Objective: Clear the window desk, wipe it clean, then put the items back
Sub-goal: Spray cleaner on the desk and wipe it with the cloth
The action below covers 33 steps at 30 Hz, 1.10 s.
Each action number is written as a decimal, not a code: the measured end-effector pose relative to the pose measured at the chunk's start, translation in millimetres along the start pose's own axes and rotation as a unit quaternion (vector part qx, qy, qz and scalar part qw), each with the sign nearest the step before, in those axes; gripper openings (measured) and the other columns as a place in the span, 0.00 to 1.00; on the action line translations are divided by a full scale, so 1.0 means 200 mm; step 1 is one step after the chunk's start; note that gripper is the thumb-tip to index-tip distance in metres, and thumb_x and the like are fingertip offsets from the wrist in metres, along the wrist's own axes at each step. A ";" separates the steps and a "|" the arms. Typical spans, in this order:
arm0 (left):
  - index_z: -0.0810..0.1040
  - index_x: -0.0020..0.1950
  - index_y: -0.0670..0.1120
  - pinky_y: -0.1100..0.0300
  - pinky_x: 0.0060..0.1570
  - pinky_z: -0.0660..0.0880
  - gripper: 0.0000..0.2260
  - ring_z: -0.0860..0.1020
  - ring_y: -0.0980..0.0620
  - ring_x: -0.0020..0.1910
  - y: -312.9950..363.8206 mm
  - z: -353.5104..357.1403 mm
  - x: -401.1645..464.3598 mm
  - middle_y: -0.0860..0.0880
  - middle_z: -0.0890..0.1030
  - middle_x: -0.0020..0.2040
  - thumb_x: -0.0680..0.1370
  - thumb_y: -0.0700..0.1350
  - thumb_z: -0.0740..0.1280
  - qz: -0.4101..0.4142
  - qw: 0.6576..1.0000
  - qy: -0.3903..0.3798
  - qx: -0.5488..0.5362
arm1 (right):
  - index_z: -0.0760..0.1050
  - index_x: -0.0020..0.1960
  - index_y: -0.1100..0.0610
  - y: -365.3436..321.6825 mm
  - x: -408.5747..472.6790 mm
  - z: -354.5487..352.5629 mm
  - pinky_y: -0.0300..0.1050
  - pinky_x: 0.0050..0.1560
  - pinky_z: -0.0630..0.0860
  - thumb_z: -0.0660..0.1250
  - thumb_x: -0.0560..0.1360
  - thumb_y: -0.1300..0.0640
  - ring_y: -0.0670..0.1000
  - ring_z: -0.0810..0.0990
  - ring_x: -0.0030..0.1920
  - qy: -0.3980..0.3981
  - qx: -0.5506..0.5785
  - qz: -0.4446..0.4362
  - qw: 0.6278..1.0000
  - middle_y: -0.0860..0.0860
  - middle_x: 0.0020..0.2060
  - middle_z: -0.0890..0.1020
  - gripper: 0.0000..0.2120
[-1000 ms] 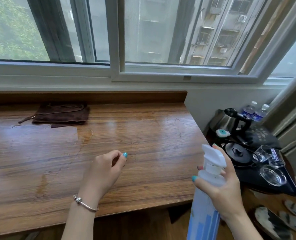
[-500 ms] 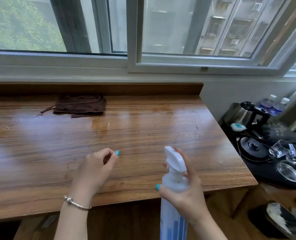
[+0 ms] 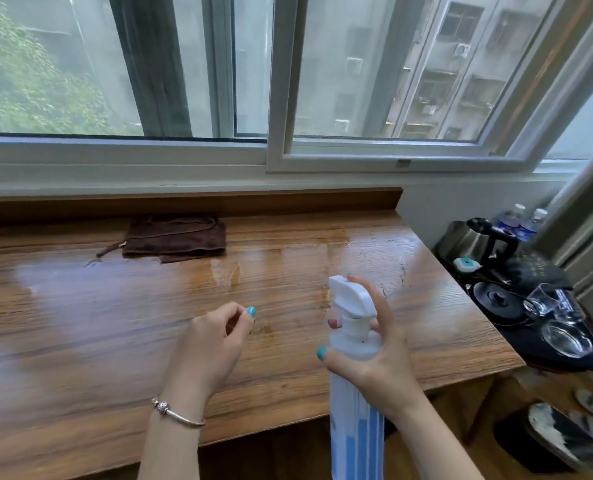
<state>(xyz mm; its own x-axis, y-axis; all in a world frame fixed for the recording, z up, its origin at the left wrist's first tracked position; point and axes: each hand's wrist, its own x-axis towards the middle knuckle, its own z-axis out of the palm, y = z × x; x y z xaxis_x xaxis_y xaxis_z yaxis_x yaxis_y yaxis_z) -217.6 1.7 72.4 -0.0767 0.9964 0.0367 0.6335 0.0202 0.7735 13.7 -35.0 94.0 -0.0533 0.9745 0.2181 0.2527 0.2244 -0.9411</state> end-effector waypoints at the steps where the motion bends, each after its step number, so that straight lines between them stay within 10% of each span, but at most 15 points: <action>1: 0.77 0.41 0.60 0.48 0.42 0.78 0.09 0.80 0.56 0.37 0.01 0.02 0.01 0.56 0.82 0.34 0.77 0.58 0.61 0.010 1.000 -0.007 -0.009 | 0.66 0.70 0.35 0.00 -0.01 -0.01 0.53 0.47 0.83 0.78 0.61 0.60 0.53 0.82 0.50 0.002 -0.005 0.003 1.000 0.47 0.54 0.79 0.44; 12: 0.79 0.45 0.60 0.59 0.45 0.77 0.07 0.80 0.60 0.43 0.34 0.33 0.08 0.60 0.82 0.42 0.73 0.61 0.66 0.106 0.972 -0.159 -0.138 | 0.68 0.69 0.35 0.04 -0.12 -0.32 0.38 0.51 0.78 0.79 0.61 0.63 0.47 0.79 0.60 0.135 0.009 -0.009 0.991 0.42 0.60 0.78 0.44; 25: 0.50 0.74 0.70 0.58 0.66 0.67 0.46 0.61 0.66 0.72 1.26 1.24 0.01 0.68 0.59 0.73 0.65 0.58 0.77 0.273 0.808 -0.456 -0.253 | 0.63 0.75 0.42 0.23 -0.10 -1.36 0.51 0.59 0.80 0.79 0.67 0.64 0.52 0.77 0.65 0.219 -0.015 -0.055 0.974 0.46 0.67 0.75 0.44; 29: 0.40 0.72 0.73 0.57 0.70 0.64 0.55 0.56 0.65 0.74 1.52 1.58 -0.02 0.70 0.52 0.74 0.62 0.60 0.79 0.292 0.817 -0.449 -0.215 | 0.62 0.75 0.41 0.27 -0.10 -1.75 0.55 0.61 0.78 0.79 0.67 0.58 0.52 0.75 0.67 0.234 -0.033 -0.069 0.969 0.44 0.69 0.72 0.43; 33: 0.43 0.76 0.64 0.77 0.59 0.65 0.53 0.64 0.68 0.69 1.78 1.95 -0.12 0.71 0.64 0.68 0.67 0.46 0.79 0.297 0.823 -0.407 -0.262 | 0.62 0.73 0.37 0.31 -0.07 -2.06 0.49 0.65 0.76 0.80 0.65 0.55 0.49 0.73 0.69 0.235 -0.064 -0.081 0.967 0.38 0.70 0.70 0.44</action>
<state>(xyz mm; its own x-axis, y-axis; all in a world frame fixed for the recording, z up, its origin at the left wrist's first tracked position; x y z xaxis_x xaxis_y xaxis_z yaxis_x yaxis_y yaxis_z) 309.8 17.1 99.2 0.8033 0.5467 0.2363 -0.0627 -0.3170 0.9464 428.4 -36.4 139.7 0.3347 0.8106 0.4806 0.3967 0.3414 -0.8521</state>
